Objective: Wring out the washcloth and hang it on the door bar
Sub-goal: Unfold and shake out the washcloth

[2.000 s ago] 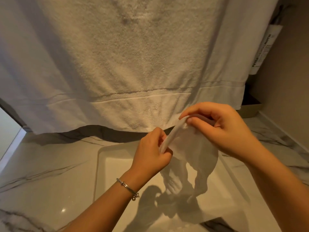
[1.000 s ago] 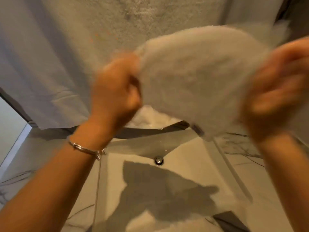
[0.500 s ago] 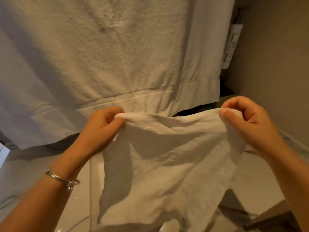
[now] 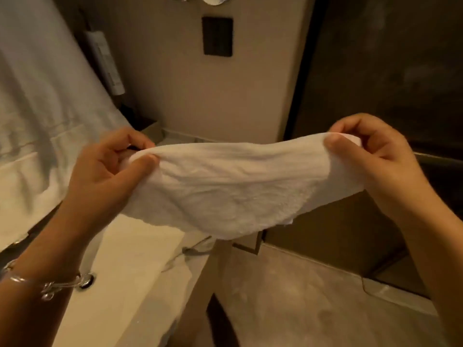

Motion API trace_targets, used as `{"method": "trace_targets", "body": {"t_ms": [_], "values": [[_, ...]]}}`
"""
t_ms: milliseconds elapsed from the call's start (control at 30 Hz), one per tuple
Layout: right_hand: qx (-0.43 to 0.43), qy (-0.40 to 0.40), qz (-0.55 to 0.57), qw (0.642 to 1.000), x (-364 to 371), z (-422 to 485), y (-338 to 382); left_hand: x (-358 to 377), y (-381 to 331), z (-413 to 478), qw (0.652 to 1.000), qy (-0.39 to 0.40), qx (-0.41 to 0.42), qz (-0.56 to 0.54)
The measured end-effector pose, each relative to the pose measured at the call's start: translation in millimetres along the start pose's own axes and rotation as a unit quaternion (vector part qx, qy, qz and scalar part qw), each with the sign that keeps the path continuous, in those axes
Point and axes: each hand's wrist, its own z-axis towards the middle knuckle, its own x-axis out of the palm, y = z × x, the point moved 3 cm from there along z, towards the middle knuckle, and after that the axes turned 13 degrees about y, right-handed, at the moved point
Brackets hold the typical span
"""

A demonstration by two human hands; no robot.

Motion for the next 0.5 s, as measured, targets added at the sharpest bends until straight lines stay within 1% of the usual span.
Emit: {"method": "trace_targets", "body": {"t_ms": [67,133,233,300,400,500], "values": [[0.023,-0.043,-0.025,0.998,-41.7,-34.4,-11.3,42.7,-18.5,19.3,0.999,0.038,0.025,-0.014],[0.044,-0.081,-0.056,0.994,-86.9,-74.9,-20.7,97.5,-33.4,34.2,0.995,0.067,0.044,-0.057],[0.087,-0.112,-0.093,0.986,-155.0,-135.1,-34.2,188.1,-58.2,48.9,0.983,0.112,0.062,-0.128],[0.118,-0.143,-0.108,0.977,-199.4,-175.5,-40.3,247.4,-77.5,56.1,0.975,0.144,0.077,-0.153],[0.165,-0.197,-0.118,0.959,-256.9,-229.3,-50.6,324.8,-107.6,68.2,0.965,0.192,0.102,-0.146],[0.194,-0.243,-0.097,0.946,-301.5,-271.0,-66.2,381.4,-133.9,85.1,0.961,0.213,0.153,-0.093]]}}
